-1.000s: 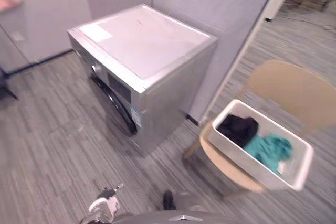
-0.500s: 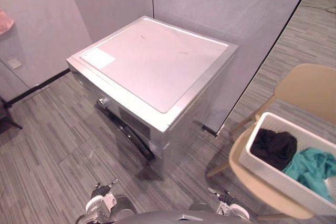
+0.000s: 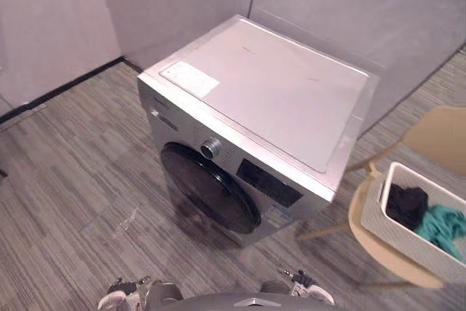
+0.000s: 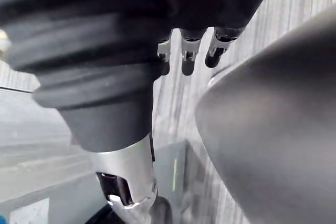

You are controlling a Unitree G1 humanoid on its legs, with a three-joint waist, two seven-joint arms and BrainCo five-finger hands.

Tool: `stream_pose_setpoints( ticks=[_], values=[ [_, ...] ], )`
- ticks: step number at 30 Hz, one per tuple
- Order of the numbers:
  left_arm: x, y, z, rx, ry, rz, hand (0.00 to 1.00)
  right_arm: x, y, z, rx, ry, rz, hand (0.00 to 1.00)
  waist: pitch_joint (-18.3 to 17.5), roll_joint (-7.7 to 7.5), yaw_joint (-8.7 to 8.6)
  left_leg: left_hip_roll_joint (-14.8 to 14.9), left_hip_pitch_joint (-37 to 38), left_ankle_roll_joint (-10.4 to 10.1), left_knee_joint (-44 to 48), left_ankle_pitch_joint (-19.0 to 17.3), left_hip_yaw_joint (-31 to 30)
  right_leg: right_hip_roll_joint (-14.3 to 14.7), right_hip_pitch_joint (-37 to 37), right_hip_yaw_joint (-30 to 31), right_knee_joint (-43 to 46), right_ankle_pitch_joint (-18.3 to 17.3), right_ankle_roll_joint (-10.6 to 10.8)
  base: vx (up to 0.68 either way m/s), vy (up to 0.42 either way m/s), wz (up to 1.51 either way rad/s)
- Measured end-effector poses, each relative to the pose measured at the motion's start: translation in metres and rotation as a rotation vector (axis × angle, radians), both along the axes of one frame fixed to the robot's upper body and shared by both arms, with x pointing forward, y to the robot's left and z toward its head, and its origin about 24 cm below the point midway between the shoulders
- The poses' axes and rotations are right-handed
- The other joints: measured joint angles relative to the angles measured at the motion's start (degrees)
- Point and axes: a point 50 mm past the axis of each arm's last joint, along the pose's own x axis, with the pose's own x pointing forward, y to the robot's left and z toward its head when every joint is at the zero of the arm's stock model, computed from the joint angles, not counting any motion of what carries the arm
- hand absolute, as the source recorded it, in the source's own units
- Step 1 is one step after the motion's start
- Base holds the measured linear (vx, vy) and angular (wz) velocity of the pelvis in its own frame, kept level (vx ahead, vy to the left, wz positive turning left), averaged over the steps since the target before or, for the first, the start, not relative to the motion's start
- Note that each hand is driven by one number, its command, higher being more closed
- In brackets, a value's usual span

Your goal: Pick up the laundry basket with both hands and put the clothes into the washing machine.

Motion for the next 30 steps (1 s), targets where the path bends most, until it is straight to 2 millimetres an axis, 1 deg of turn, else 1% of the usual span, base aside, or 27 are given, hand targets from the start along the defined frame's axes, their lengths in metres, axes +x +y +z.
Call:
stream_pose_setpoints(
  ticks=[1, 2, 3, 4, 5, 6, 7, 8, 9, 11, 12, 13, 14, 16, 17, 18, 19, 20, 21, 22, 23, 24, 25, 27, 28, 29, 30],
  values=[
    [-0.002, -0.003, -0.001, -0.008, 0.009, -0.009, 0.00, 0.005, -0.001, 0.002, -0.014, -0.016, 0.033, 0.00, 0.07, 0.26, 0.14, -0.02, 1.61, 0.80, -1.57, 0.78, 1.64, 0.29, 0.37, -0.07, -1.38, 0.18, 0.10, -0.06, -0.022, -0.73],
    [-0.001, -0.006, -0.002, -0.015, 0.008, -0.013, 0.00, 0.009, -0.001, 0.005, -0.024, -0.034, 0.054, 0.00, -0.04, 0.46, 0.18, 0.00, 2.39, 1.03, -2.72, 1.39, 2.37, 0.40, 0.81, -0.15, -2.42, 0.10, 0.22, -0.08, -0.076, -0.49],
    [0.001, -0.012, -0.003, -0.031, 0.004, -0.025, 0.00, 0.015, 0.001, 0.009, -0.036, -0.064, 0.093, 0.00, 0.18, 1.20, -0.42, 0.14, 3.49, -0.13, -5.43, 2.79, 2.61, 2.41, 0.24, 0.96, 1.05, -6.09, 2.55, -0.08, -0.170, -0.19],
    [0.003, -0.012, -0.002, -0.029, 0.000, -0.037, 0.00, 0.022, 0.004, 0.013, -0.049, -0.097, 0.140, 0.00, 0.22, -0.60, -0.20, -1.14, 4.73, -0.72, -7.41, 4.09, 3.20, 2.85, 0.28, 0.08, 1.54, -11.14, 0.45, -0.08, -0.200, -0.27],
    [0.005, -0.013, -0.002, -0.033, -0.005, -0.035, 0.00, 0.029, 0.006, 0.017, -0.059, -0.127, 0.165, 0.00, 0.24, -0.84, 0.05, -1.20, 5.04, -0.42, -7.93, 4.13, 4.01, 3.03, 1.10, 1.04, 0.10, -12.15, 1.66, -0.11, -0.240, -0.36],
    [0.008, -0.011, -0.001, -0.027, -0.006, -0.042, 0.00, 0.046, 0.010, 0.029, -0.079, -0.208, 0.210, 0.00, 0.34, -1.04, 0.50, -1.68, 4.55, 0.60, -9.14, 4.65, 4.12, 2.97, 2.00, 1.11, -3.87, -14.70, 2.44, -0.18, -0.246, -0.46],
    [0.008, -0.016, -0.002, -0.039, -0.004, -0.036, 0.00, 0.063, 0.013, 0.042, -0.092, -0.298, 0.240, 0.00, 1.32, -0.89, 0.26, -2.04, 4.84, 1.20, -11.07, 6.17, 2.53, 3.71, 1.81, 1.65, -5.40, -15.10, 2.96, -0.16, -0.202, -0.27],
    [0.008, -0.018, -0.003, -0.044, -0.004, -0.028, 0.00, 0.067, 0.015, 0.048, -0.098, -0.338, 0.253, 0.00, 1.34, -0.48, 0.05, -2.49, 4.98, 2.15, -11.96, 6.91, 1.83, 3.82, 1.79, 1.51, -5.58, -14.95, 2.80, -0.14, -0.141, 0.01],
    [0.008, -0.021, -0.003, -0.050, -0.004, -0.019, 0.00, 0.073, 0.015, 0.060, -0.112, -0.409, 0.259, 0.00, 1.14, -0.04, -0.01, -2.96, 5.40, 3.74, -13.18, 8.01, 0.90, 3.90, 2.00, 0.89, -5.54, -14.84, 2.56, -0.04, -0.052, 0.22],
    [0.008, -0.025, -0.004, -0.054, -0.005, -0.001, 0.00, 0.081, 0.013, 0.076, -0.131, -0.505, 0.289, 0.00, 1.10, 0.11, 0.18, -2.95, 6.01, 4.58, -13.93, 8.74, -0.30, 4.01, 2.78, -0.01, -5.85, -14.80, 2.31, -0.05, -0.052, 0.26],
    [0.010, -0.026, -0.003, -0.052, -0.012, 0.015, 0.00, 0.088, 0.013, 0.087, -0.144, -0.564, 0.324, 0.00, 1.11, 0.10, 0.51, -2.95, 5.82, 4.44, -13.96, 8.87, -0.58, 4.02, 2.90, -0.14, -6.52, -14.66, 1.98, -0.06, -0.007, 0.15],
    [0.010, -0.026, -0.003, -0.052, -0.014, 0.019, 0.00, 0.091, 0.014, 0.093, -0.142, -0.597, 0.332, 0.00, 1.12, 0.09, 0.63, -2.97, 5.52, 4.29, -13.84, 8.96, -0.68, 4.02, 2.98, -0.12, -6.96, -14.53, 1.90, -0.04, 0.029, 0.15],
    [0.012, -0.025, -0.002, -0.051, -0.022, 0.019, 0.00, 0.097, 0.019, 0.104, -0.148, -0.659, 0.359, 0.00, 1.32, 0.46, 0.66, -3.20, 4.30, 4.22, -12.43, 8.98, -1.18, 4.00, 3.42, 0.20, -7.69, -14.52, 1.97, -0.01, 0.035, 0.26],
    [0.023, -0.023, 0.002, -0.042, -0.076, 0.023, 0.00, 0.105, 0.029, 0.120, -0.146, -0.748, 0.402, 0.00, 4.22, -0.54, 0.40, -4.16, 1.56, 3.94, -7.36, 8.81, -3.05, 3.21, 4.54, 0.32, -7.51, -14.81, 2.13, -0.04, 0.040, 0.50],
    [0.026, -0.022, 0.003, -0.039, -0.091, 0.029, 0.00, 0.106, 0.031, 0.122, -0.148, -0.756, 0.393, 0.00, 4.88, -0.60, 0.42, -4.32, 0.54, 3.46, -5.45, 8.49, -3.76, 3.00, 4.63, 0.12, -7.09, -14.87, 2.06, -0.07, 0.044, 0.55],
    [0.029, -0.023, 0.004, -0.040, -0.108, 0.033, 0.00, 0.106, 0.027, 0.122, -0.160, -0.758, 0.370, 0.00, 5.91, 0.00, 0.17, -4.50, -1.69, 2.83, -1.78, 8.10, -4.82, 2.77, 4.25, 0.08, -5.68, -15.39, 1.81, -0.09, 0.035, 0.41],
    [0.031, -0.022, 0.005, -0.035, -0.118, 0.034, 0.00, 0.108, 0.024, 0.126, -0.182, -0.768, 0.387, 0.00, 6.52, -0.02, -0.05, -4.60, -3.24, 2.85, 1.21, 8.16, -5.11, 2.69, 4.00, 0.24, -4.21, -16.07, 1.25, -0.10, 0.018, 0.36],
    [0.032, -0.022, 0.006, -0.034, -0.123, 0.032, 0.00, 0.110, 0.022, 0.129, -0.204, -0.774, 0.409, 0.00, 7.13, 1.00, 0.01, -4.37, -4.22, 3.03, 2.96, 8.31, -5.01, 2.85, 3.59, 0.21, -3.07, -16.51, 0.56, -0.11, -0.005, 0.25],
    [0.032, -0.023, 0.006, -0.034, -0.125, 0.030, 0.00, 0.112, 0.020, 0.131, -0.218, -0.776, 0.424, 0.00, 7.36, 1.15, 0.03, -4.50, -4.27, 3.70, 2.37, 9.55, -5.00, 2.72, 3.38, 0.16, -2.36, -16.93, 0.27, -0.17, -0.028, 0.35],
    [0.031, -0.021, 0.006, -0.031, -0.121, 0.034, 0.00, 0.113, 0.021, 0.132, -0.220, -0.781, 0.432, 0.00, 7.28, 0.07, -0.40, -6.19, -2.53, 4.93, -3.27, 13.64, -5.39, 0.36, 3.25, -0.76, -2.84, -16.75, 0.09, -0.16, -0.027, 0.38],
    [0.032, -0.022, 0.006, -0.035, -0.125, 0.041, 0.00, 0.114, 0.020, 0.134, -0.227, -0.789, 0.434, 0.00, 7.74, -0.47, -0.54, -5.99, -2.44, 5.70, -1.72, 11.88, -4.64, -0.53, 3.18, -1.57, -2.92, -15.80, 0.44, -0.17, -0.041, 0.24],
    [0.032, -0.022, 0.006, -0.035, -0.123, 0.042, 0.00, 0.116, 0.021, 0.136, -0.227, -0.797, 0.439, 0.00, 7.59, 0.82, -0.56, -4.55, -3.05, 6.36, 7.85, 5.93, -3.13, -0.55, 3.06, -2.01, -3.14, -14.17, 1.26, -0.10, -0.006, 0.04],
    [0.024, -0.024, 0.003, -0.037, -0.088, 0.036, 0.00, 0.115, 0.025, 0.135, -0.217, -0.794, 0.454, 0.00, 7.29, 1.61, -1.37, -3.35, -1.77, 5.97, 12.03, 2.12, -2.01, -0.60, 3.43, -2.14, -3.55, -13.21, 1.83, -0.10, 0.019, 0.00],
    [0.022, -0.027, 0.001, -0.032, -0.066, 0.013, 0.00, 0.109, 0.026, 0.134, -0.208, -0.792, 0.452, 0.00, 7.01, 1.79, -2.56, -2.54, 2.23, 6.37, 10.13, 0.37, -1.64, -1.53, 3.58, -2.95, -3.80, -12.54, 2.70, -0.09, 0.109, 0.30],
    [0.021, -0.031, 0.001, -0.035, -0.057, -0.001, 0.00, 0.106, 0.025, 0.136, -0.208, -0.800, 0.442, 0.00, 6.70, 2.03, -3.32, -3.08, 3.73, 4.57, 5.43, -0.46, -1.68, -2.01, 2.73, -3.66, -3.84, -11.98, 3.68, -0.10, 0.147, 0.45],
    [0.022, -0.033, 0.000, -0.038, -0.055, -0.001, 0.00, 0.104, 0.025, 0.136, -0.205, -0.800, 0.447, 0.00, 6.35, 2.69, -3.73, -3.43, 4.30, 2.90, 2.76, -0.99, -1.12, -2.07, 2.66, -4.24, -4.43, -11.50, 4.37, -0.11, 0.207, 0.61],
    [0.022, -0.034, 0.000, -0.036, -0.053, -0.007, 0.00, 0.095, 0.029, 0.129, -0.179, -0.774, 0.457, 0.00, 5.90, 1.71, -4.11, -4.84, 5.87, -1.12, -3.27, 0.48, -0.86, -2.72, 2.83, -4.90, -6.63, -10.69, 4.59, -0.07, 0.179, 0.53]
  ],
)
